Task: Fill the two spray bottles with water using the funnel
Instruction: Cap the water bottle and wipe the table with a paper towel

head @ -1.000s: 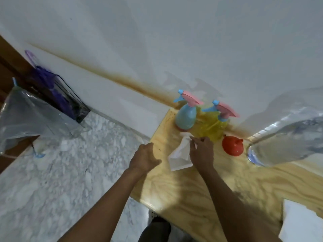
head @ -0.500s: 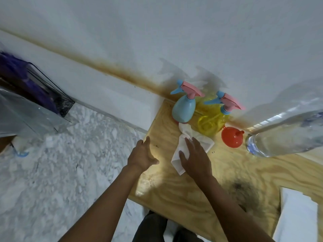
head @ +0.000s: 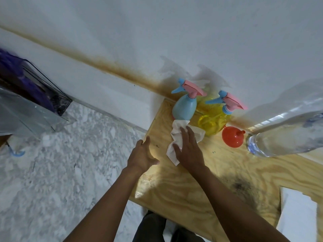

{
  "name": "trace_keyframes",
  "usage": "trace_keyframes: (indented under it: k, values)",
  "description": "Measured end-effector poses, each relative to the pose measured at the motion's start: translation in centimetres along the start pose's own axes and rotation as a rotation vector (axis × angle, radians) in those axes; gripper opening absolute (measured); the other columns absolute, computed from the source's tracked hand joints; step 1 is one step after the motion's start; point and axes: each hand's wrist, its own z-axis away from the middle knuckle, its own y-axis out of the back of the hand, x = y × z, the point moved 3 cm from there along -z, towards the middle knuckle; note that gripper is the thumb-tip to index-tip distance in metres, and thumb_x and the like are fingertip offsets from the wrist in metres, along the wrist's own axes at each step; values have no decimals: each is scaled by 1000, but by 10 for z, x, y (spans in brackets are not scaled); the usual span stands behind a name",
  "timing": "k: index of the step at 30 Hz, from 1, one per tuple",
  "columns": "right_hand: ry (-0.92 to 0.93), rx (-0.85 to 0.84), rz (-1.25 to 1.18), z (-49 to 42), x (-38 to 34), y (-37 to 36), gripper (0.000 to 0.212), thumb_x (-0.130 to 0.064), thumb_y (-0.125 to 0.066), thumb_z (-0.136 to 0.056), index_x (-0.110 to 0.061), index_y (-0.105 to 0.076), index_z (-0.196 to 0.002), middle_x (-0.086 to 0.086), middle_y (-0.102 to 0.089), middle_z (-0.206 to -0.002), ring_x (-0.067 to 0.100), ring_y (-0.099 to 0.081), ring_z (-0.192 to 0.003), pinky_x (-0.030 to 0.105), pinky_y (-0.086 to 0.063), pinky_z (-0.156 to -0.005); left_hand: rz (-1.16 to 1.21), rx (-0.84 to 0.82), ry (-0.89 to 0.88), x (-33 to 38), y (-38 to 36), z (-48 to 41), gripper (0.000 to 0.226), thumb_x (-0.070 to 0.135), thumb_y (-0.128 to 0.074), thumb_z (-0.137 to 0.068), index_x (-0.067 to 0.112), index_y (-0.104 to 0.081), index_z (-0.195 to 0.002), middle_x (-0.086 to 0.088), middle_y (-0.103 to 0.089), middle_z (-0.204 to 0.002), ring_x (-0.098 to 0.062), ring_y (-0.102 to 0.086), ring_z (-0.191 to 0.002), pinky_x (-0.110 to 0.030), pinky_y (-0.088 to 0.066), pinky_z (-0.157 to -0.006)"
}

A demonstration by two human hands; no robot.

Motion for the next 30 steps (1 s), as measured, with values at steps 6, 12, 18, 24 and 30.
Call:
trace_keyframes:
  k: [6, 12, 18, 24, 30]
  values:
    - [86, -224, 222, -22, -9, -20, 57, -31, -28, -94, -4, -44, -143, 22, -42, -150, 45, -39, -137, 63, -44, -98, 11, -2, 15, -2, 0, -2, 111, 36, -85, -74, 26, -14, -159, -6, -20, -162, -25, -45, -138, -38, -50, -101]
    - [250, -260, 195, -1, -7, -28, 52, -19, -28, -95, 2, -51, -136, 21, -49, -145, 39, -42, -136, 56, -41, -104, 24, 0, 21, -1, 0, -2, 111, 36, -86, -74, 26, -15, -159, -6, -20, -162, -23, -44, -139, -34, -49, -101]
    - [152, -183, 84, -6, -9, -26, 53, 0, -37, -101, -11, -31, -152, 8, -22, -161, 24, -14, -151, 45, -18, -122, 14, -9, 16, 0, -1, -2, 109, 34, -85, -75, 24, -16, -159, -6, -24, -159, -24, -47, -136, -39, -50, -101]
    - [110, -269, 110, -47, -38, -30, 62, -4, -41, -101, -12, -14, -156, 11, 0, -165, 32, 2, -151, 47, -13, -121, 7, -4, 7, -3, -2, -4, 108, 35, -85, -74, 25, -18, -158, -4, -30, -154, -25, -51, -131, -36, -52, -97]
    - [263, -340, 101, -33, -32, -30, 54, -2, -32, -104, -13, -19, -155, 9, -7, -164, 25, -3, -152, 39, -13, -123, 10, 8, -2, -4, -4, -6, 107, 34, -87, -70, 23, -24, -155, -4, -38, -144, -25, -56, -120, -37, -54, -91]
